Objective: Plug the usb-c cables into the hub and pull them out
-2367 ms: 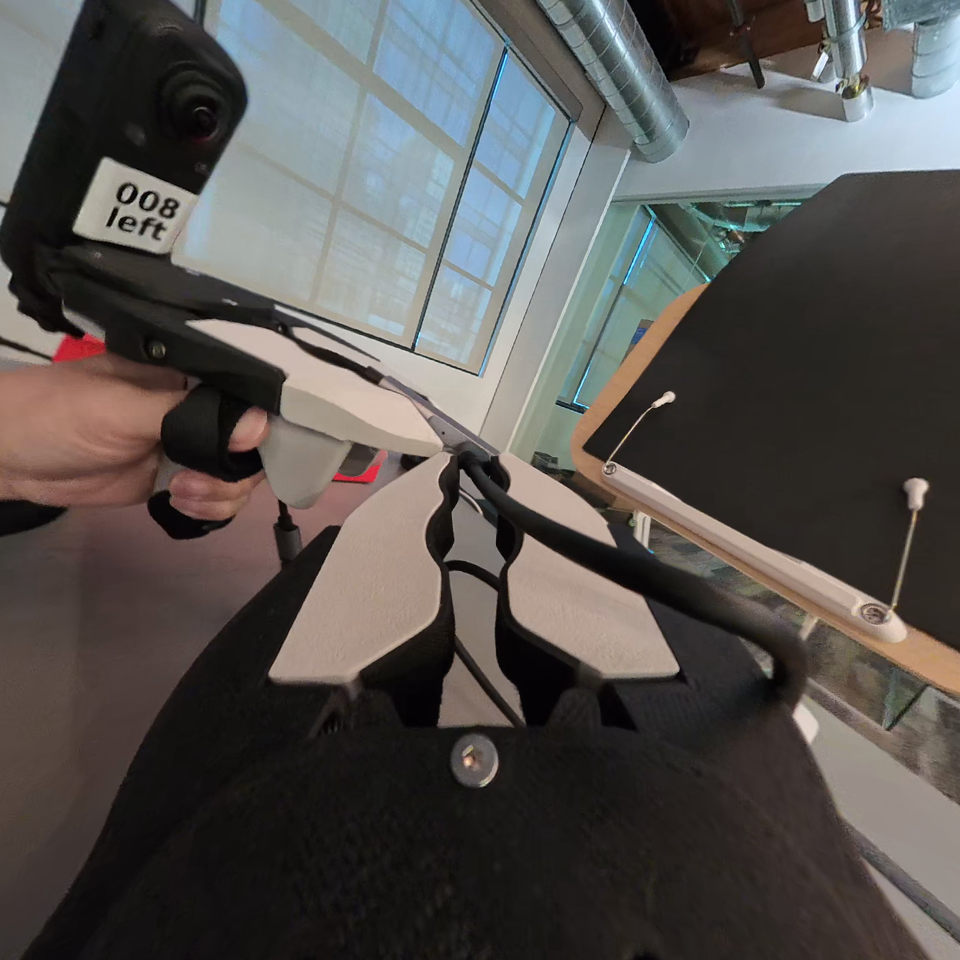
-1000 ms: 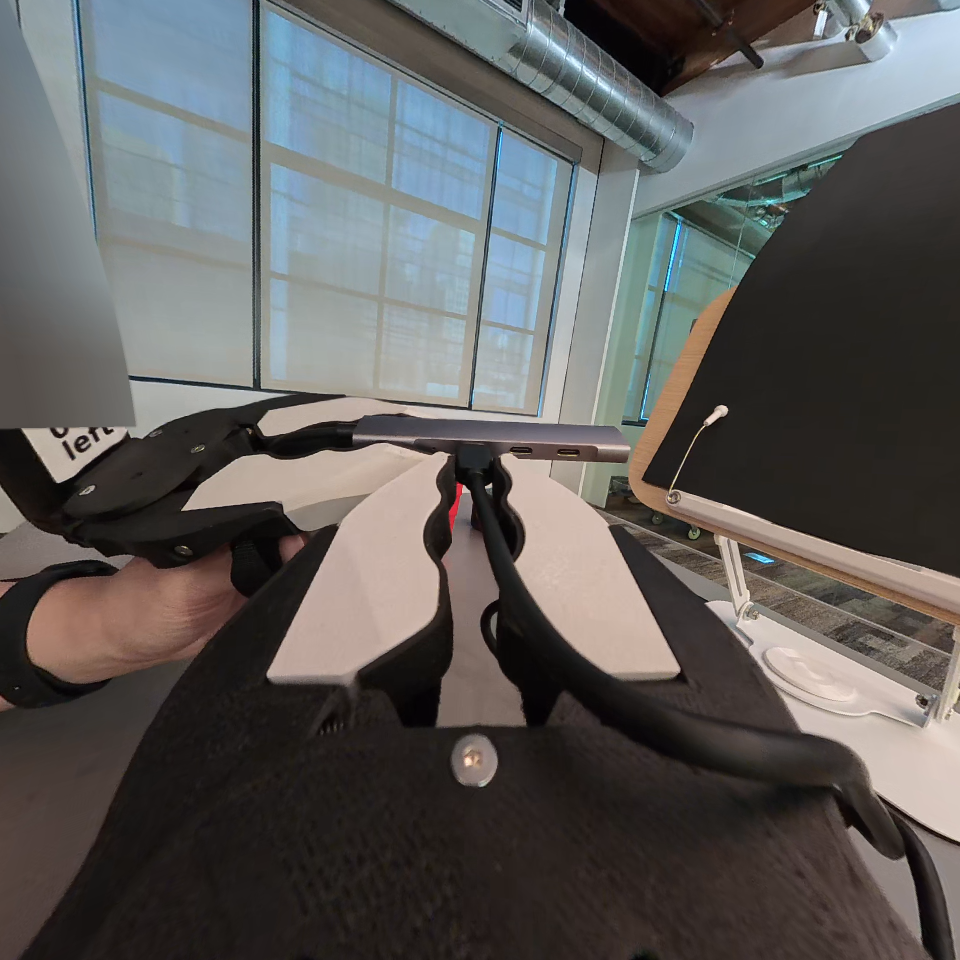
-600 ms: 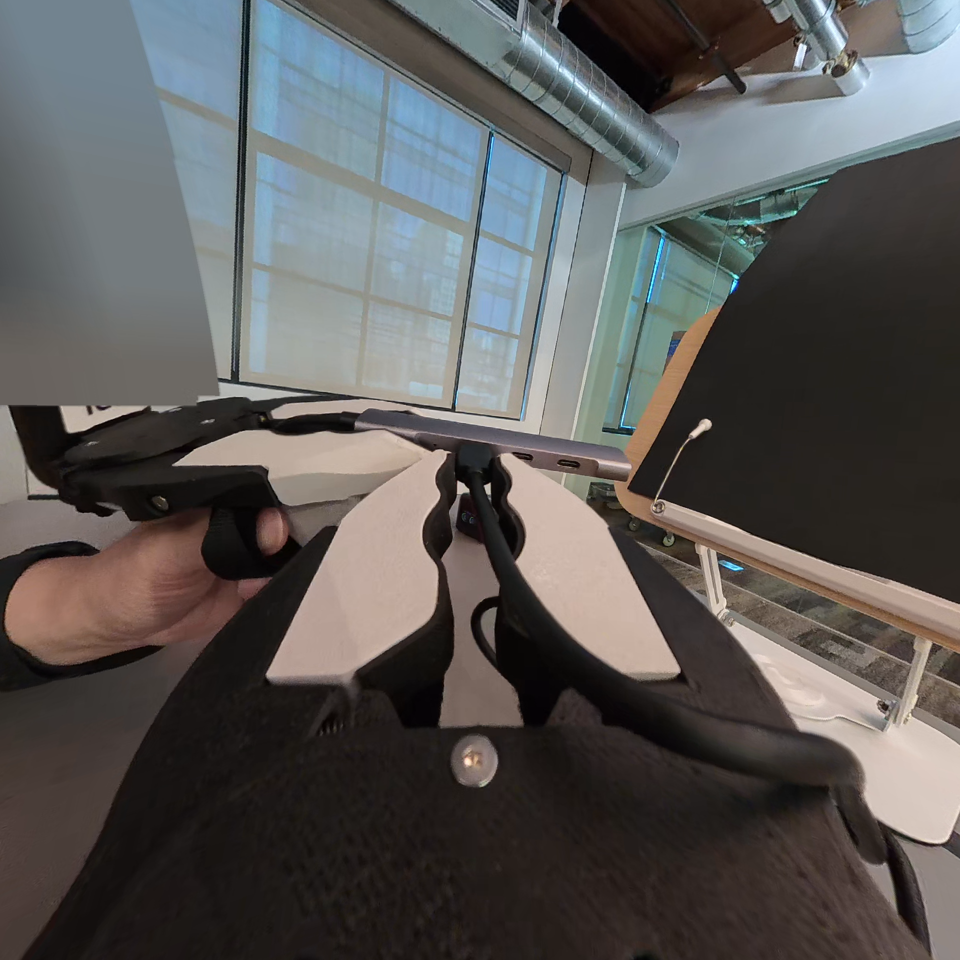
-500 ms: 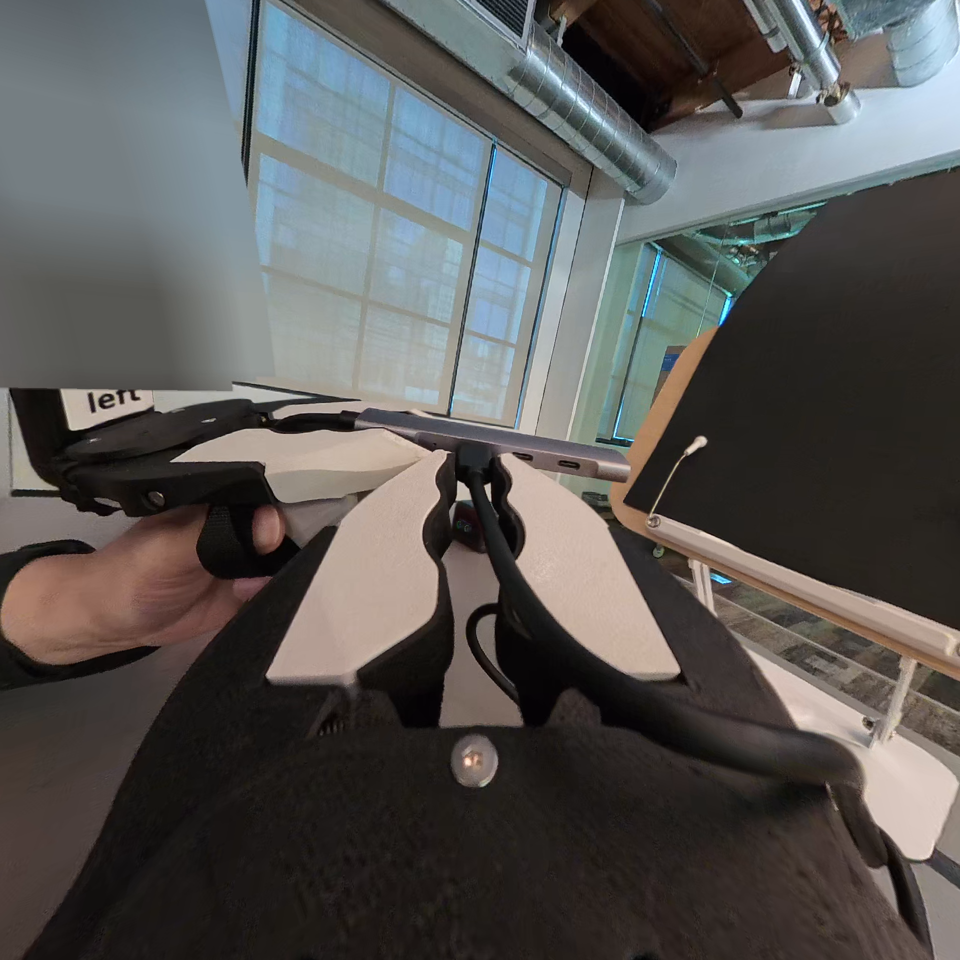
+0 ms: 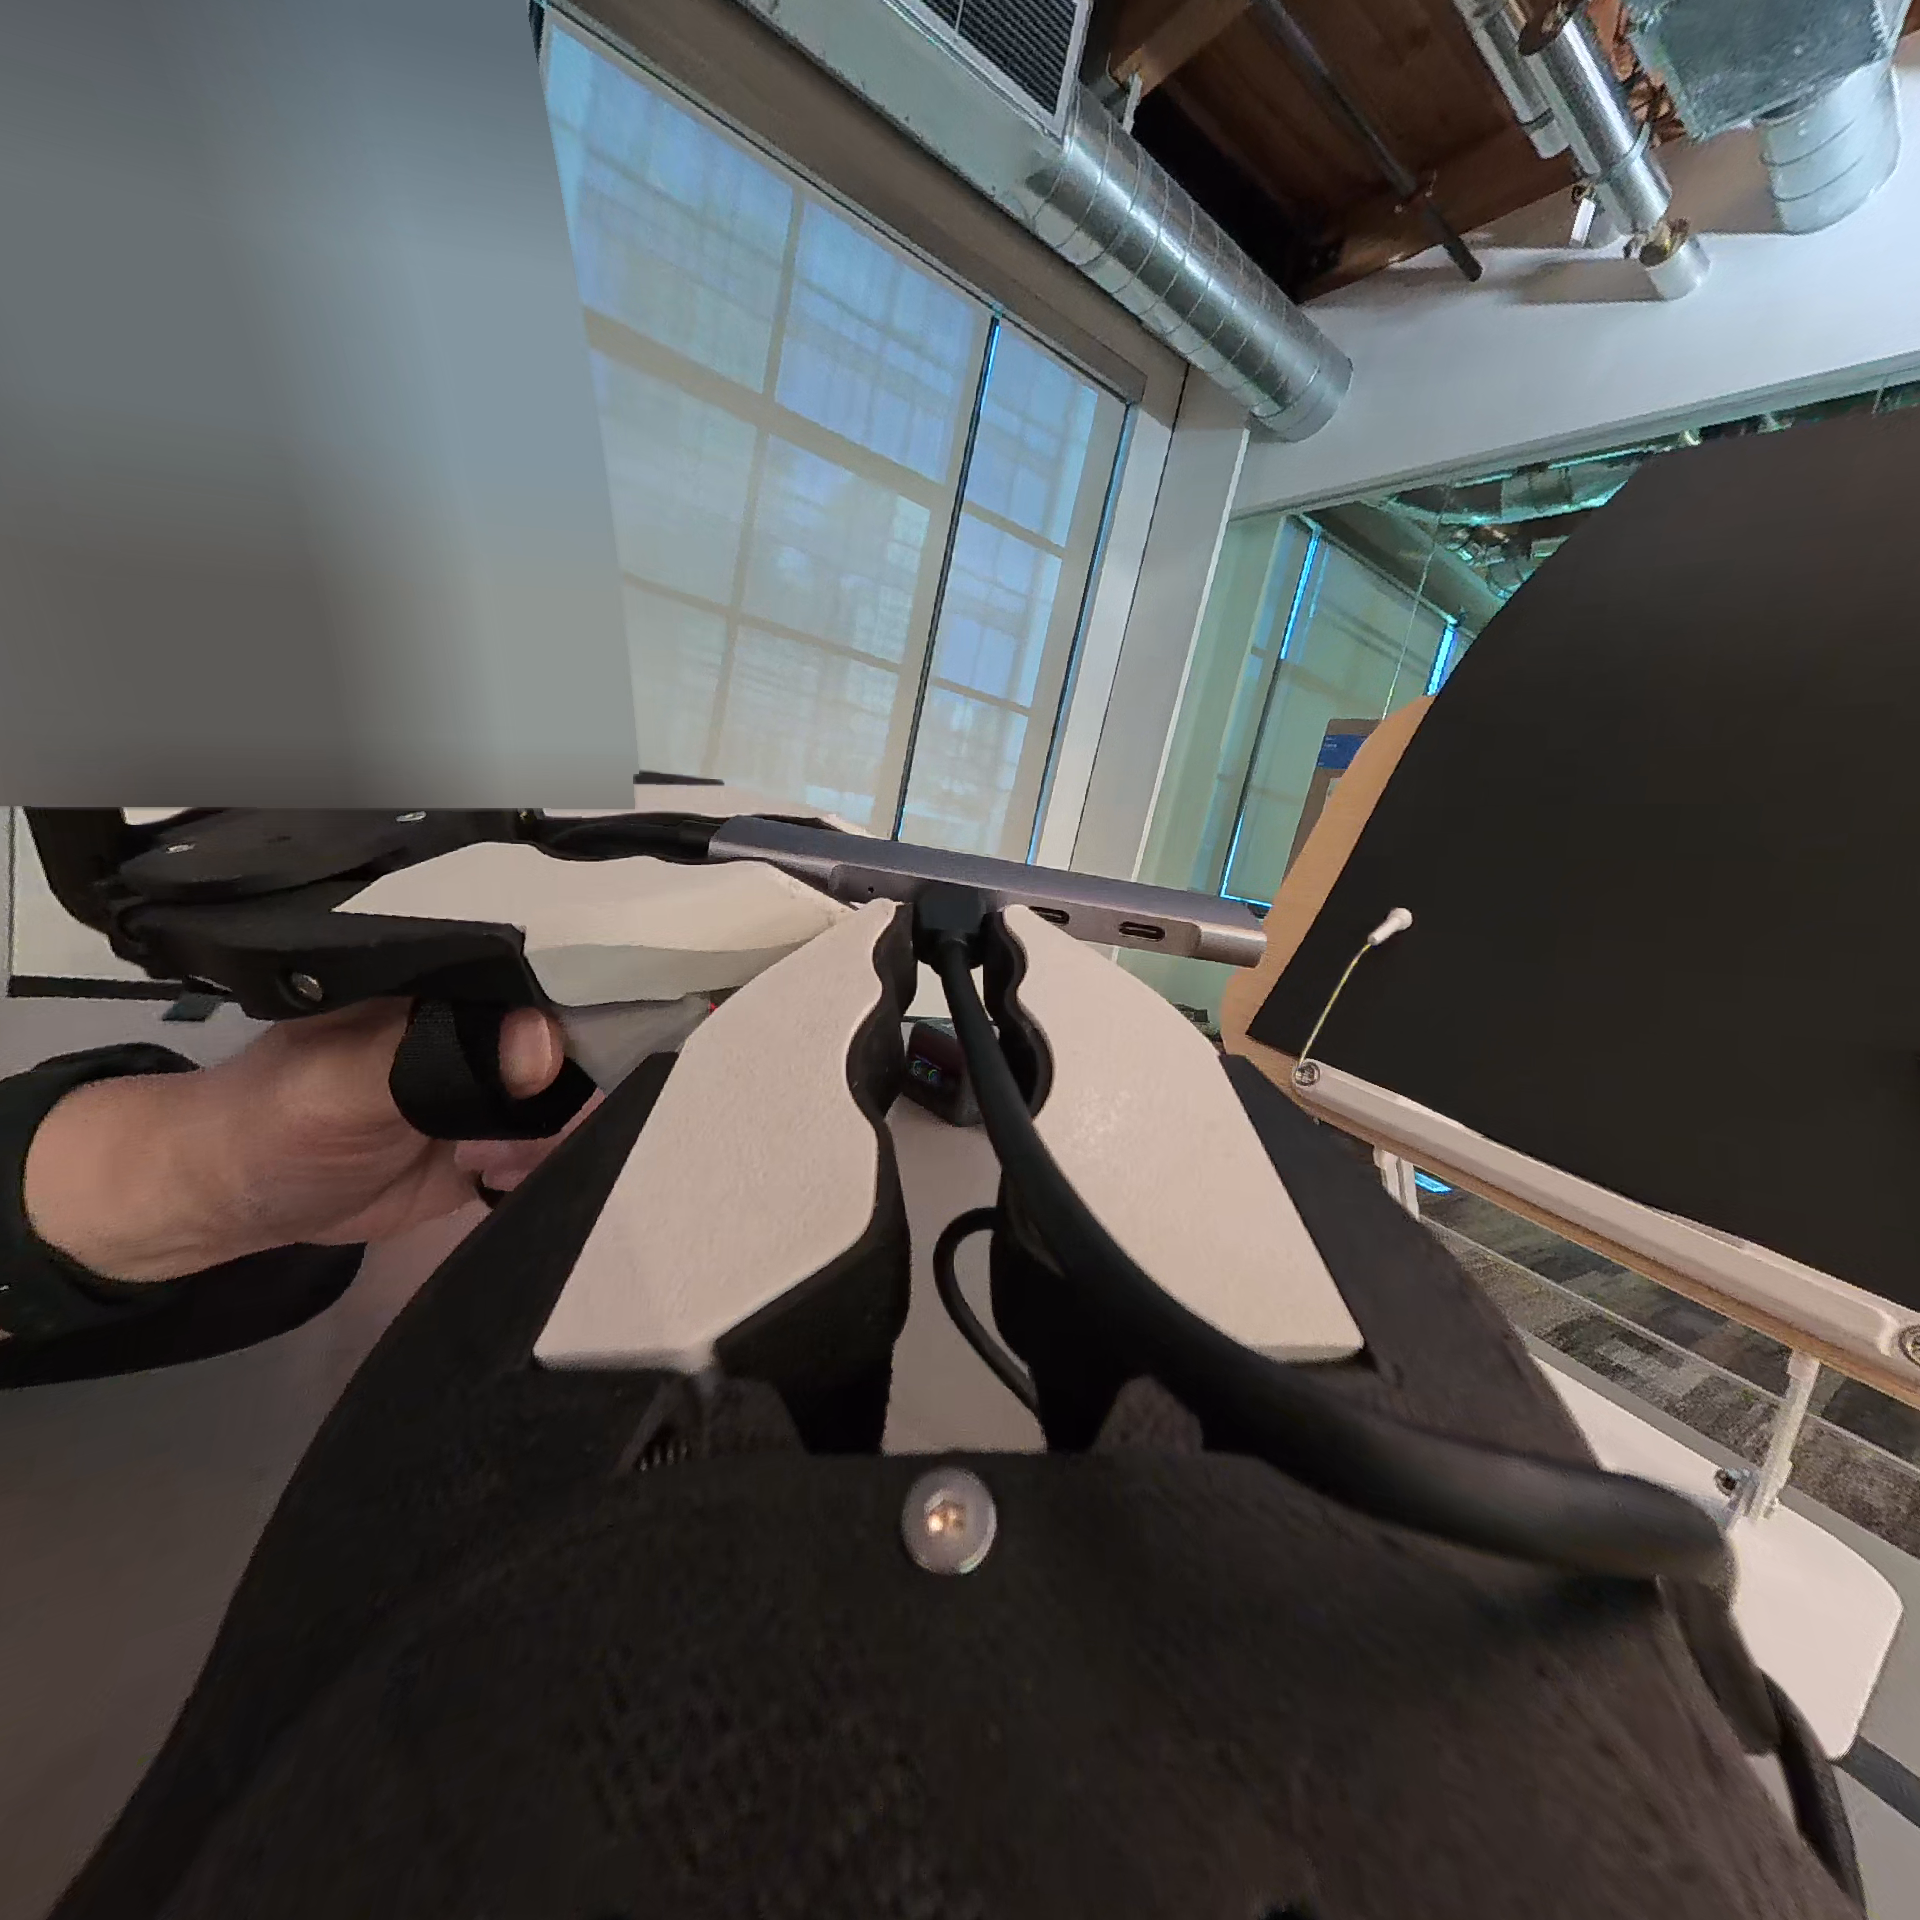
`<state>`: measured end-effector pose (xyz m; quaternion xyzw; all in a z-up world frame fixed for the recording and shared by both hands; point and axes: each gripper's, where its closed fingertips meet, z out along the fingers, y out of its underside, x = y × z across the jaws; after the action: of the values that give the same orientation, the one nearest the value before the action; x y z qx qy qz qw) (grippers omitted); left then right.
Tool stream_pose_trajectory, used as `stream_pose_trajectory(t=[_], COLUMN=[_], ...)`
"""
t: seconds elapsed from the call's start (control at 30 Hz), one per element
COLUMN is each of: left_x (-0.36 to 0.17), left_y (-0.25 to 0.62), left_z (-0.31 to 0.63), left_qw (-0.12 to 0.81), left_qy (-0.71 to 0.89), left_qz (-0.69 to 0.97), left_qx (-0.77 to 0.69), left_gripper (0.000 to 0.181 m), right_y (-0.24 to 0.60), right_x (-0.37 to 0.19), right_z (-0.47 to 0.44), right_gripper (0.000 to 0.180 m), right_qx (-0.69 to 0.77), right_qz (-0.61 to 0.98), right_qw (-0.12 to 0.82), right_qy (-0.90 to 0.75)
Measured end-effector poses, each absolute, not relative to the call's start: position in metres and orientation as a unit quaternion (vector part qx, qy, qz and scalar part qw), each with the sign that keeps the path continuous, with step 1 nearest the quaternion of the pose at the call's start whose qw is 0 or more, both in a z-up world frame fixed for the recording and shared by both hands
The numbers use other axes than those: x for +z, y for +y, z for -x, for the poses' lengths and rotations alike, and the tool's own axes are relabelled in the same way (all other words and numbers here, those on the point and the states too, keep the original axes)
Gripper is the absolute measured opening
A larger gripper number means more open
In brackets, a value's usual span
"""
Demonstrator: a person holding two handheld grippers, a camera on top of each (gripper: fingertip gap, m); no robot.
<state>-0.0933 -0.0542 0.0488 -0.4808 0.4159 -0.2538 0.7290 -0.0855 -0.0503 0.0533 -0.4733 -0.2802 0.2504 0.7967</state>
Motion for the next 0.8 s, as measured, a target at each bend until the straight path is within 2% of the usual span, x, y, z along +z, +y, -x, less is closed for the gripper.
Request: stream_pose_trajectory(t=[0.37,0.53,0.63,0.8], left_x=[0.053,0.056,0.056,0.054], left_y=[-0.059,-0.062,-0.066,-0.061], left_z=[0.096,0.093,0.092,0.097], left_qw=[0.733,0.716,0.671,0.520], left_qy=[0.432,0.439,0.422,0.363], left_qz=[0.469,0.470,0.490,0.537], left_qx=[-0.237,-0.272,-0.363,-0.556], left_gripper=[0.026,0.028,0.030,0.037], right_y=[-0.056,-0.057,-0.057,-0.062], right_x=[0.059,0.064,0.066,0.067], right_z=[0.088,0.082,0.075,0.069], right_gripper=[0.014,0.013,0.013,0.013], right_qx=[0.265,0.164,0.064,-0.024], right_qz=[0.462,0.435,0.409,0.348], right_qw=[0.796,0.821,0.835,0.840], right_qy=[-0.288,-0.330,-0.362,-0.417])
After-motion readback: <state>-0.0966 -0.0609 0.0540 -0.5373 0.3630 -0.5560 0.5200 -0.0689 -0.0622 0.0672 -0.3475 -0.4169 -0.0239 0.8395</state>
